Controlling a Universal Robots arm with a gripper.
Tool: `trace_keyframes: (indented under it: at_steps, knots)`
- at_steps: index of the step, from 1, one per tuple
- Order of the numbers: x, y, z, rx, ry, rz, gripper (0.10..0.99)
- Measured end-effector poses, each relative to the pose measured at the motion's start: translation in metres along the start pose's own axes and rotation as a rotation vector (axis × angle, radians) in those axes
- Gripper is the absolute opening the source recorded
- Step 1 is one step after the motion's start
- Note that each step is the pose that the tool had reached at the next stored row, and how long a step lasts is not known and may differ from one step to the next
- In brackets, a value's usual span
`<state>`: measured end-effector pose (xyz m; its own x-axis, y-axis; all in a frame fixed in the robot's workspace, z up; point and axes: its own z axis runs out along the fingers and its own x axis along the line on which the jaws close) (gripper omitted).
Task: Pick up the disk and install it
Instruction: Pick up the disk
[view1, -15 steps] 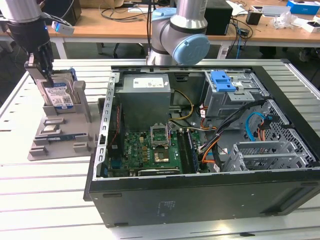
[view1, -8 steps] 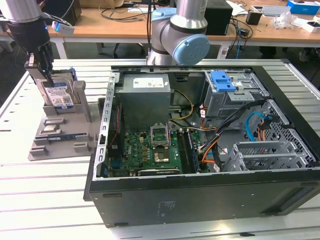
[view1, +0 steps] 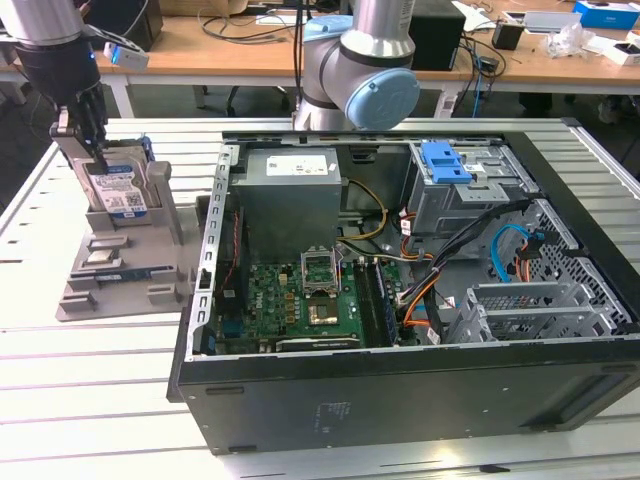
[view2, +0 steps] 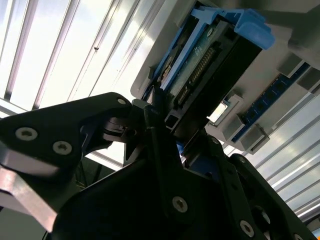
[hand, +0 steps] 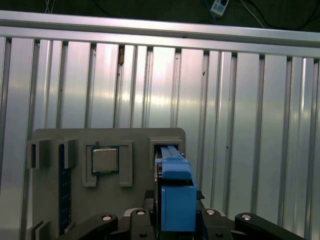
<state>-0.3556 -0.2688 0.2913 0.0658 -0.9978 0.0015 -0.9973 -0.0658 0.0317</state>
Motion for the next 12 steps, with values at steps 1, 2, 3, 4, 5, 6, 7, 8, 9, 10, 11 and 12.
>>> trace_keyframes:
  at_steps: [1, 2, 3, 4, 5, 6, 7, 8, 9, 10, 11, 12]
  knots:
    - [0.0, 0.0, 0.0, 0.0, 0.0, 0.0, 0.365]
    - [0.0, -0.0001, 0.0, 0.0, 0.0, 0.0, 0.365]
    - [0.0, -0.0001, 0.0, 0.0, 0.0, 0.0, 0.365]
    - [0.0, -0.0001, 0.0, 0.0, 0.0, 0.0, 0.365]
    - [0.0, -0.0002, 0.0, 0.0, 0.0, 0.0, 0.365]
    - [0.0, -0.0002, 0.0, 0.0, 0.0, 0.0, 0.365]
    - [0.0, -0.0002, 0.0, 0.0, 0.0, 0.0, 0.365]
    - [0.0, -0.0003, 0.0, 0.0, 0.0, 0.0, 0.365]
    - [0.0, -0.0004, -0.0003, 0.0, 0.0, 0.0, 0.365]
    - [-0.0001, -0.0005, -0.002, 0.0, -0.0001, 0.0, 0.365]
    - [-0.0002, -0.0004, -0.0045, 0.0, 0.0, 0.0, 0.365]
    - [-0.0004, -0.0003, -0.0071, 0.0, 0.0, 0.0, 0.365]
